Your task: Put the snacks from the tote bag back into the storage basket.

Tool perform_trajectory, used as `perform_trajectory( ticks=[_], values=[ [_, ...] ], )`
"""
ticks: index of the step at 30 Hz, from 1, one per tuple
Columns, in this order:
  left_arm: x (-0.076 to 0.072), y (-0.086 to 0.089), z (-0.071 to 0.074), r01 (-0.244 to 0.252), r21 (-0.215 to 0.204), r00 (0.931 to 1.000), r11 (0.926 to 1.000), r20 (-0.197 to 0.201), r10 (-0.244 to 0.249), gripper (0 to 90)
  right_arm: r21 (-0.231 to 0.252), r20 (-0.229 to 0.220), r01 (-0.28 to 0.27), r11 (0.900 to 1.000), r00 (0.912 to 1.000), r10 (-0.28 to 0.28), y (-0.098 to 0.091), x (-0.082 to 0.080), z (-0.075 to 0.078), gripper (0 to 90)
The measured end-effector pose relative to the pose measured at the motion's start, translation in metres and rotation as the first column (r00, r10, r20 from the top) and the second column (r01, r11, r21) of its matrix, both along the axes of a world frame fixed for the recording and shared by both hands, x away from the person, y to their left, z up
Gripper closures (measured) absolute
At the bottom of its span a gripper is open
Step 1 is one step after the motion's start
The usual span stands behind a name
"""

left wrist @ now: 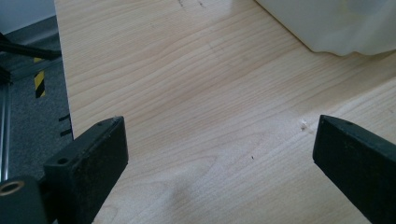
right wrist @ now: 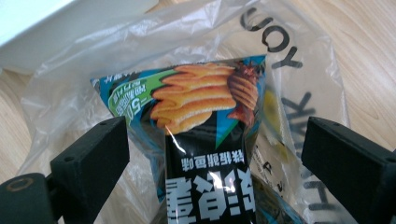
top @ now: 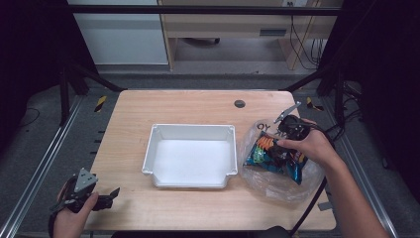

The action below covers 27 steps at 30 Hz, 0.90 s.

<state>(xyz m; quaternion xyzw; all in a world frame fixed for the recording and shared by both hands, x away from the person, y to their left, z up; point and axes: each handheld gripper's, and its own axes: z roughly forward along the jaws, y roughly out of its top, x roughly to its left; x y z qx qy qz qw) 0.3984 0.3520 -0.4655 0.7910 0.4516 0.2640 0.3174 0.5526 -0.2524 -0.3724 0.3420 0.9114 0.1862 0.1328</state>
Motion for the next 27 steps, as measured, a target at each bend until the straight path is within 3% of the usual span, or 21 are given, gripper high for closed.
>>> perform_trajectory(
  ticks=[4, 9, 13, 14, 15, 21, 27],
  values=[
    [0.000, 0.000, 0.001, 0.000, 0.004, 0.9999, 1.0000, 0.013, 0.000, 2.9, -0.031, -0.012, -0.009, 0.9995, 0.9999, 0.009, 0.003, 0.000, -0.005, 8.3],
    [-0.006, 0.000, -0.001, 0.004, 0.020, 1.0000, 0.9998, 0.000, -0.004, 2.9, -0.075, -0.024, -0.026, 0.9969, 0.9994, 0.025, 0.007, 0.000, -0.015, 8.8],
    [-0.012, -0.004, 0.009, 0.015, 0.033, 0.9960, 0.9993, 0.088, -0.017, 3.0, -0.104, -0.037, -0.046, 0.9935, 0.9984, 0.042, 0.007, -0.003, -0.024, 9.4],
    [-0.013, -0.005, 0.009, 0.012, 0.031, 0.9957, 0.9994, 0.092, -0.015, 3.0, -0.112, -0.051, -0.046, 0.9926, 0.9979, 0.041, 0.007, -0.003, -0.029, 9.3],
    [-0.014, -0.006, 0.009, 0.010, 0.034, 0.9960, 0.9994, 0.089, -0.013, 3.0, -0.132, -0.064, -0.042, 0.9904, 0.9974, 0.034, 0.006, -0.003, -0.036, 9.3],
    [-0.013, -0.006, 0.005, 0.007, 0.046, 0.9974, 0.9989, 0.072, -0.011, 3.0, -0.131, -0.056, -0.038, 0.9907, 0.9979, 0.030, 0.007, -0.004, -0.046, 9.5],
    [-0.011, -0.004, 0.008, 0.007, 0.033, 0.9955, 0.9994, 0.094, -0.010, 3.1, -0.157, -0.064, -0.049, 0.9864, 0.9972, 0.039, 0.012, -0.004, -0.054, 11.3]
  ],
)
